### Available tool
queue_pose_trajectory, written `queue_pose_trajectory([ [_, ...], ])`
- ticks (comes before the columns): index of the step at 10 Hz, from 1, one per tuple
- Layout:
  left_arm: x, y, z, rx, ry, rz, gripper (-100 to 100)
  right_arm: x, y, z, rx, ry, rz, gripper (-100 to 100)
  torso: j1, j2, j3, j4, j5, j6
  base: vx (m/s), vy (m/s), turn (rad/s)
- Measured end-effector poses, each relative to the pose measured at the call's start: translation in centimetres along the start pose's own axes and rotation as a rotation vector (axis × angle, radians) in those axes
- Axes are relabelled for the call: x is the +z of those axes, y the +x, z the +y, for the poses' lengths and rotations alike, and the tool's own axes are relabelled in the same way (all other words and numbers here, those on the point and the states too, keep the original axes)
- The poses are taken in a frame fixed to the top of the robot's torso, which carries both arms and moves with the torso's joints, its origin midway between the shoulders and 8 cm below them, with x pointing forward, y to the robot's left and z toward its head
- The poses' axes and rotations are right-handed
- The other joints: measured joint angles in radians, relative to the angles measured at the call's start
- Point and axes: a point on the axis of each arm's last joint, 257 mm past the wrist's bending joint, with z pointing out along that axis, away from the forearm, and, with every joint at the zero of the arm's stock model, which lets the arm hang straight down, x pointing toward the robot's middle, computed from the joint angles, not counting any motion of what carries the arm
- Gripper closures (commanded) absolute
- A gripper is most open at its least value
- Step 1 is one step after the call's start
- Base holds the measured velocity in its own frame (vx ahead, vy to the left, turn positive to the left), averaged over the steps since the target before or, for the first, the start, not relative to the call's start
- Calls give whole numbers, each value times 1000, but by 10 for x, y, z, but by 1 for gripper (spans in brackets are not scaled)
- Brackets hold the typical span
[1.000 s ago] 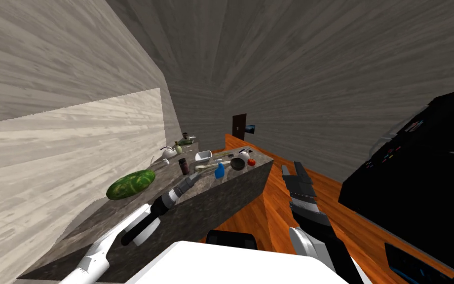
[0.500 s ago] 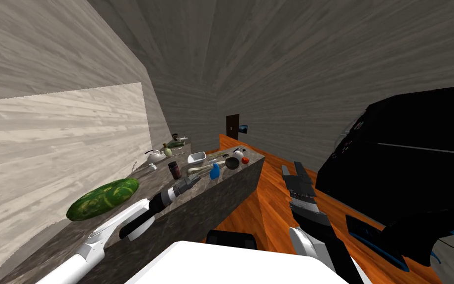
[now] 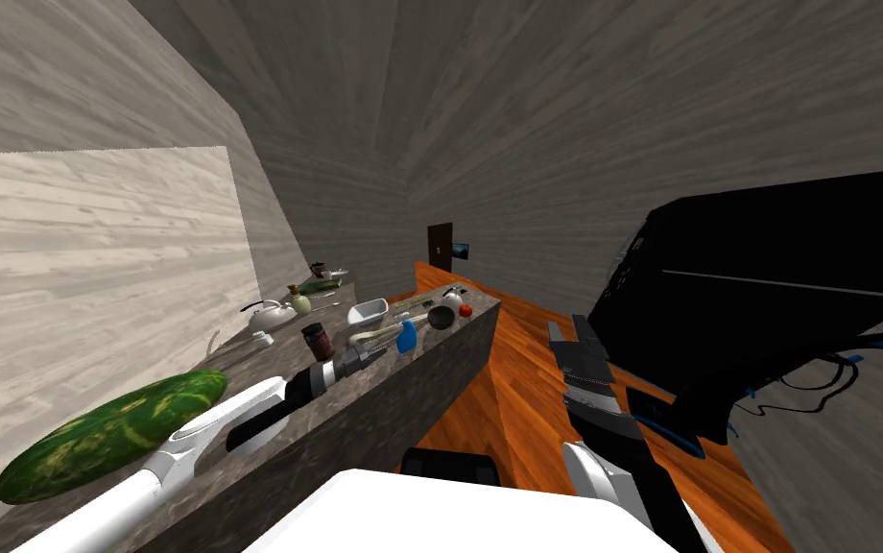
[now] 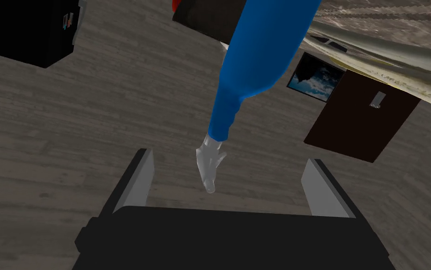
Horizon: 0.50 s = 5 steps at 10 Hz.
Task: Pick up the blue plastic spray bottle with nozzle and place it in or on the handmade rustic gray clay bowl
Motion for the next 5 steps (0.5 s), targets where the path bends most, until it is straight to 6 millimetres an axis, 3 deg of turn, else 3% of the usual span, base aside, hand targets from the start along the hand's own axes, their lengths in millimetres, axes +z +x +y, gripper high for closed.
queue_pose_trajectory([
  [1, -2, 2, 6, 24, -6, 30, -100, 0, 0, 0, 0, 0, 0, 0, -1, 0, 0, 0, 0, 1, -4, -23, -431],
  [3, -8, 3, 19, 69, -21, 85, -100, 0, 0, 0, 0, 0, 0, 0, -1, 0, 0, 0, 0, 0, -1, -13, -159],
  [5, -16, 4, 34, 122, -39, 148, -100, 0, 0, 0, 0, 0, 0, 0, -1, 0, 0, 0, 0, 1, -4, -23, -344],
])
